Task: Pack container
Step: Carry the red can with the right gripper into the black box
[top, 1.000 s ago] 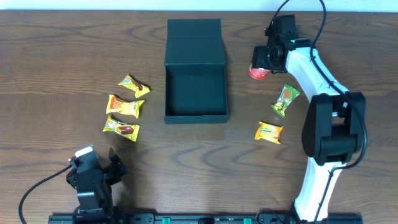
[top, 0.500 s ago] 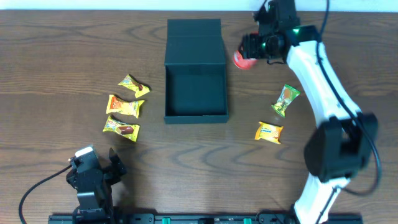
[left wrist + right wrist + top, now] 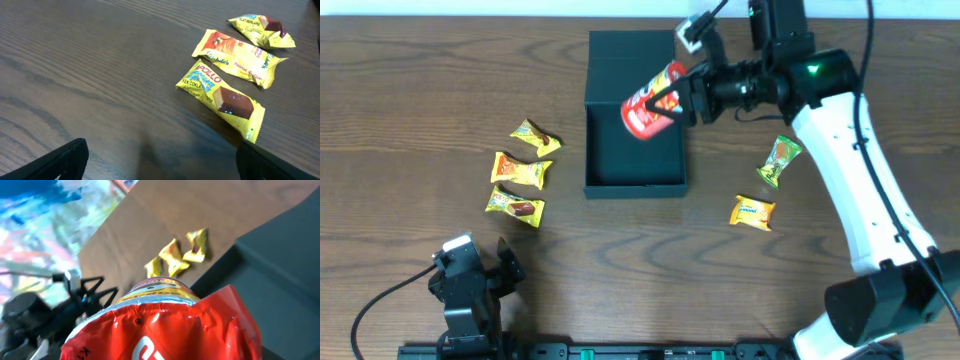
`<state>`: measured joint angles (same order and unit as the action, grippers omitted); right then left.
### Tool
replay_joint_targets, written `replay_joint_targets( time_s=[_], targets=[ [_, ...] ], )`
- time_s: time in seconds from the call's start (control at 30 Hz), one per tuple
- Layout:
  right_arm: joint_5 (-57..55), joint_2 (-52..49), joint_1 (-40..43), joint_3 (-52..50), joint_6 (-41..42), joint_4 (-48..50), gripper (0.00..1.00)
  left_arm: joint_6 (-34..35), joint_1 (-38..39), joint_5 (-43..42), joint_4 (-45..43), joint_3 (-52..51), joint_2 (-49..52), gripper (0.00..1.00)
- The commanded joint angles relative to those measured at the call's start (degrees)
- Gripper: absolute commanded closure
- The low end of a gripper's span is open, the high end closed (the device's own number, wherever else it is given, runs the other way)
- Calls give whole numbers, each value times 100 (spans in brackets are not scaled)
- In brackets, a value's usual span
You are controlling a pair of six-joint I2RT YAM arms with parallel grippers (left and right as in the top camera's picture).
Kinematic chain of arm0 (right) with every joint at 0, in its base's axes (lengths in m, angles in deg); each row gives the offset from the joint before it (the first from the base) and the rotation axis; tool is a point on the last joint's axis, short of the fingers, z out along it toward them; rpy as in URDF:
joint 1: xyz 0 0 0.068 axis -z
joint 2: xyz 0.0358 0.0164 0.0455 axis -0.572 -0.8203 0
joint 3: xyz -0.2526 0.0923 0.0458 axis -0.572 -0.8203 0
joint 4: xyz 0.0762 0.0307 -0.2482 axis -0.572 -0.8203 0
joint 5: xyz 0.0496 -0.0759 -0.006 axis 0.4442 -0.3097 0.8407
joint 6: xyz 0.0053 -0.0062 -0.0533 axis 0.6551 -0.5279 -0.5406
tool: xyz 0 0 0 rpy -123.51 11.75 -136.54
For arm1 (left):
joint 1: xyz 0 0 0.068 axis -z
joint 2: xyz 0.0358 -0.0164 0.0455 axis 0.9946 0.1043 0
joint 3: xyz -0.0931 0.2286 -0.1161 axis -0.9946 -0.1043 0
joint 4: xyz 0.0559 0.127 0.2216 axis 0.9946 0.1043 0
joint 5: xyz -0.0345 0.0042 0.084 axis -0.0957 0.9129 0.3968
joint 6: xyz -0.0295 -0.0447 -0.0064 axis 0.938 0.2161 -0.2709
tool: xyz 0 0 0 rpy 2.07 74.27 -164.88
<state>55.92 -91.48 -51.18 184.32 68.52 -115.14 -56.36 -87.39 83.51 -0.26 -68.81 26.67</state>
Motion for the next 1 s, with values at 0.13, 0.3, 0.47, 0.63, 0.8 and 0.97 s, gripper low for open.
replay_joint_targets(
  time_s=[0.13, 0.3, 0.47, 0.63, 0.8, 0.97],
  targets=[
    [557, -55, 35, -920, -319, 398, 59, -76, -35, -317, 2, -61, -37, 5],
    [831, -55, -103, -2068, 1012, 2417, 60, -79, -35, -435, 0, -61, -37, 4],
    [476, -55, -417, -3265, 2551, 4706, 58, -76, -35, -435, 2, -61, -37, 4],
    [-680, -55, -1001, -4113, 3558, 6220, 53, -79, -35, -435, 2, -61, -37, 5],
    [-1547, -133, -1416, -4221, 3814, 6286, 50, -79, -35, -435, 0, -61, -37, 5],
    [-1827, -470, -1425, -4221, 4153, 6426, 54, -76, -35, -435, 2, -61, -37, 5]
  ],
)
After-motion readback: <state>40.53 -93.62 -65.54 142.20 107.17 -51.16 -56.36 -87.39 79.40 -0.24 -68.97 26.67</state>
